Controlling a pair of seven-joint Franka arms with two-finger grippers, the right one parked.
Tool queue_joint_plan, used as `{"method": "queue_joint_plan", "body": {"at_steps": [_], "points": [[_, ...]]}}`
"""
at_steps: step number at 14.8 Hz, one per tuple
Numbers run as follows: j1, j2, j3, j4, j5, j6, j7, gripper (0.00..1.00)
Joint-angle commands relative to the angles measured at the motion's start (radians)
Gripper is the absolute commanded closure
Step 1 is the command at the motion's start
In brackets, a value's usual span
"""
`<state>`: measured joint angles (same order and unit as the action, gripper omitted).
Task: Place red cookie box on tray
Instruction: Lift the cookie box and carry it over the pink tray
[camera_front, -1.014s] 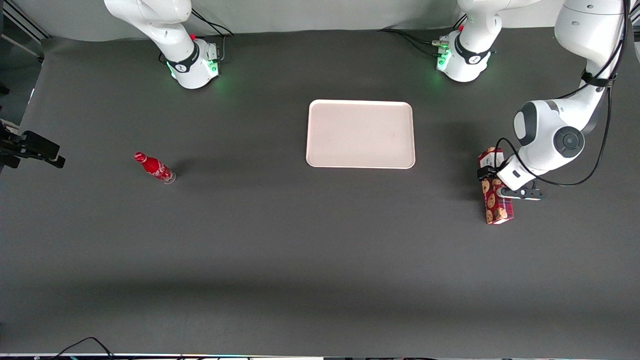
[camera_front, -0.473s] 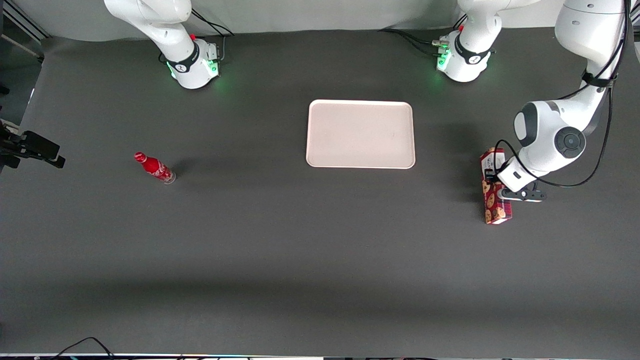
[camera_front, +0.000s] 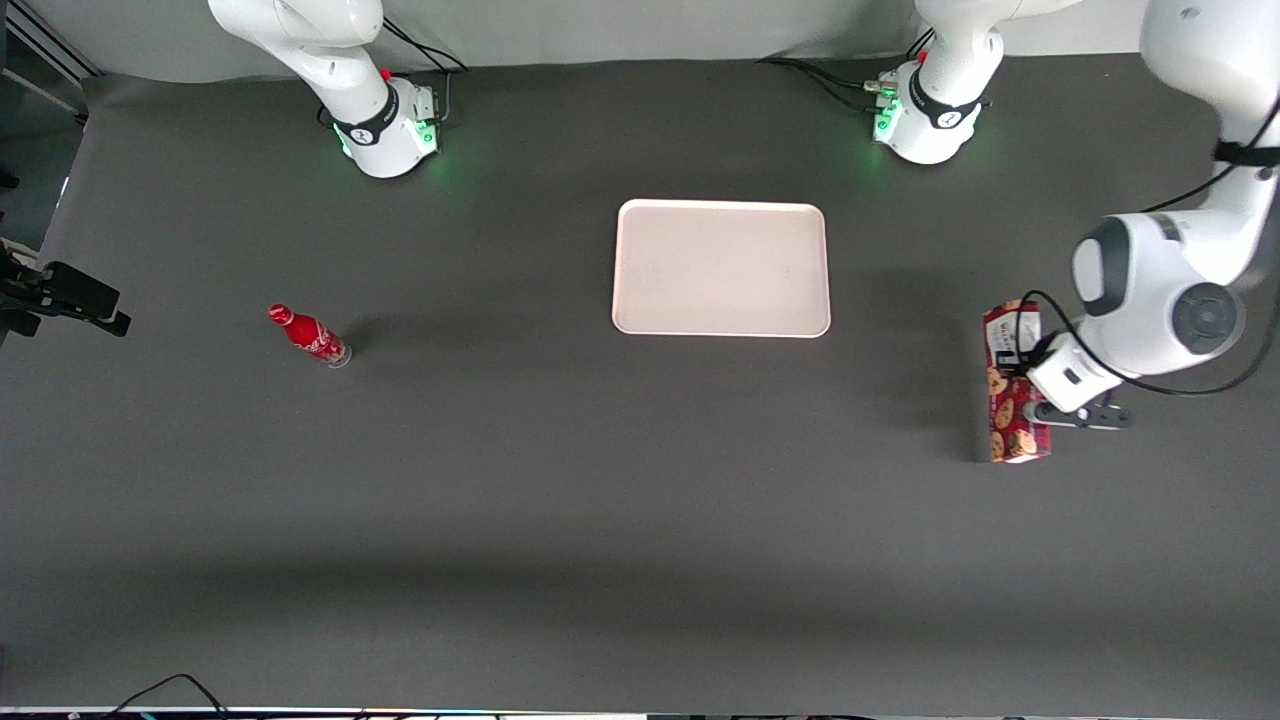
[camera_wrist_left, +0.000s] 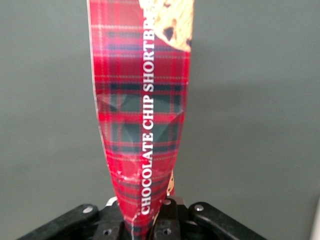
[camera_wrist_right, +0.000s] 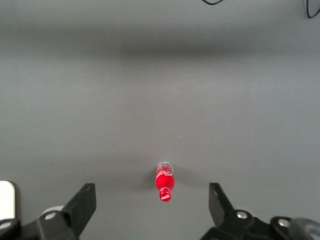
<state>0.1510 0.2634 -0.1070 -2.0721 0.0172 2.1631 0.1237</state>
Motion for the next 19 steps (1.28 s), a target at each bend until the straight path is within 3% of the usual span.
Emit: {"method": "queue_joint_plan", "body": {"at_steps": [1, 4, 6, 10, 15, 19], "points": [[-0.001, -0.093, -0.065, 0.257, 0.012, -0.331, -0.032, 1.00], [0.001, -0.112, -0.124, 0.494, 0.040, -0.622, -0.078, 1.00], [0.001, -0.108, -0.131, 0.581, 0.040, -0.724, -0.078, 1.00], [-0.007, -0.110, -0.157, 0.580, 0.037, -0.747, -0.162, 1.00], [-0.004, -0.113, -0.403, 0.537, 0.017, -0.756, -0.551, 1.00], [-0.005, -0.124, -0.557, 0.394, -0.019, -0.608, -0.720, 1.00]]}}
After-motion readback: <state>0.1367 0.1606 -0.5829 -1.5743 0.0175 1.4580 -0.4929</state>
